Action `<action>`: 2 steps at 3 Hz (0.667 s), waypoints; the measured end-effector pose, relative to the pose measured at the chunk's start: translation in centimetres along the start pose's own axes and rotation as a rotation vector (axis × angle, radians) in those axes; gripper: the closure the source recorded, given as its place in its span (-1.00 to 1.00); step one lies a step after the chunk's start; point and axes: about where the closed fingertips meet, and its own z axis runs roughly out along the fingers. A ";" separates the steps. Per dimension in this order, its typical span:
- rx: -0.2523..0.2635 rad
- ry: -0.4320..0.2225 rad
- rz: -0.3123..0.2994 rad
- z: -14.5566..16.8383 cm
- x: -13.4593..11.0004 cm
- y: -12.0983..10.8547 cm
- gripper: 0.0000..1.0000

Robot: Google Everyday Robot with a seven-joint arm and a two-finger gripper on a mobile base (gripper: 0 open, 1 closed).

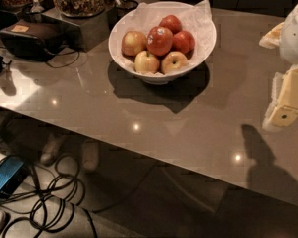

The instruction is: Pick apple from white bowl

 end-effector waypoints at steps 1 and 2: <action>0.000 0.000 0.000 0.0 0.0 0.0 -1.00; -0.008 -0.016 0.003 -0.2 -0.7 -0.4 -1.00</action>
Offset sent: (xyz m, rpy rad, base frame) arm 0.0104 0.0112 0.0054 0.0405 0.0350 0.0064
